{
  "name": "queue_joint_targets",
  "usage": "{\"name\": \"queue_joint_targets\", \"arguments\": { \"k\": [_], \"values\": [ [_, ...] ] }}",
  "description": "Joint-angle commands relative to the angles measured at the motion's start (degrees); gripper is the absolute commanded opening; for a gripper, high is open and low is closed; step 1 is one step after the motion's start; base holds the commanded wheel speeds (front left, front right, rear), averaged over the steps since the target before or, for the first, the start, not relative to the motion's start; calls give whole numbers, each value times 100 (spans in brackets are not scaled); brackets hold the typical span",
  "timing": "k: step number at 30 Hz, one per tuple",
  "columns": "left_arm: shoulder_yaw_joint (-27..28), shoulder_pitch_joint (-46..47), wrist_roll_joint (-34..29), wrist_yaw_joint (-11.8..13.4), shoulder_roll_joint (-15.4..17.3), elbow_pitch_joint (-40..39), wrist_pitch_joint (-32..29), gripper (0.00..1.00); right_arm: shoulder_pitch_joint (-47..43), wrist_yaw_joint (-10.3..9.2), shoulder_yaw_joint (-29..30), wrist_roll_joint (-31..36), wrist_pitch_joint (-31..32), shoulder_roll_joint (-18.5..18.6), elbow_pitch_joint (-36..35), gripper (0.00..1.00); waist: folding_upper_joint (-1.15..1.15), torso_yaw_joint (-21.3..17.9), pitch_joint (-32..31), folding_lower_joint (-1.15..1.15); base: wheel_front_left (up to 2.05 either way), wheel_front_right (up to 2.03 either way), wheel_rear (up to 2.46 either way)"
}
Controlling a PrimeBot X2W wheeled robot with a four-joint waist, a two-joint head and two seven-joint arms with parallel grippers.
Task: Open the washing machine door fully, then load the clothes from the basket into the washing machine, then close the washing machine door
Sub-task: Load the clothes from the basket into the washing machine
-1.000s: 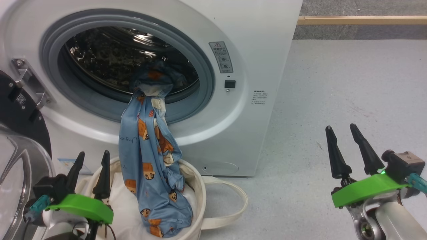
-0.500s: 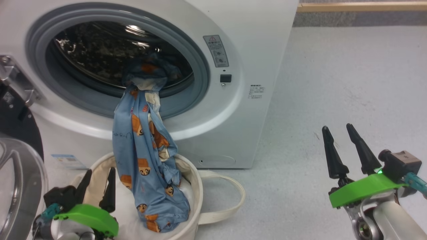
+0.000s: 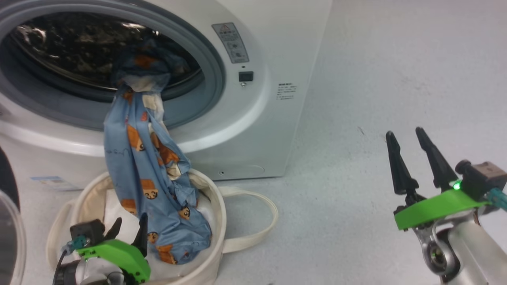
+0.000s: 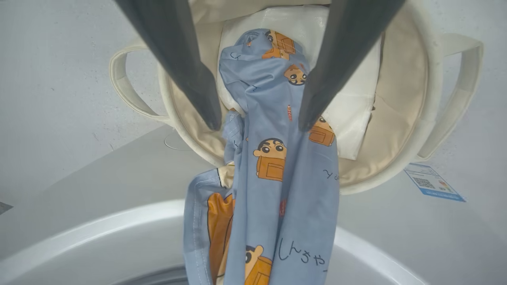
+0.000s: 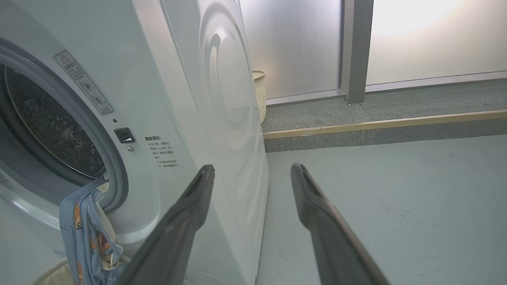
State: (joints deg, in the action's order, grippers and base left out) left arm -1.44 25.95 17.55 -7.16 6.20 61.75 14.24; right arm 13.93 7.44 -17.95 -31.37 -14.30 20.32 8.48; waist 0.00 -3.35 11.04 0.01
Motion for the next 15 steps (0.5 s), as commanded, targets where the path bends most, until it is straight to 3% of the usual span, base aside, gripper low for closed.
{"name": "queue_joint_targets", "arguments": {
  "k": [1, 15],
  "values": [
    [104, 247, 74, -31, 107, 3, 62, 100, 194, 5, -68, -21, -70, 129, -215, 100, 0, -97, 122, -1, 0, 0, 0],
    [-416, 1011, 512, -32, 152, 900, 8, 100, 497, 5, 72, 34, -70, 197, -466, 100, 0, -385, 1015, -1, 0, 0, 0]
  ]
}}
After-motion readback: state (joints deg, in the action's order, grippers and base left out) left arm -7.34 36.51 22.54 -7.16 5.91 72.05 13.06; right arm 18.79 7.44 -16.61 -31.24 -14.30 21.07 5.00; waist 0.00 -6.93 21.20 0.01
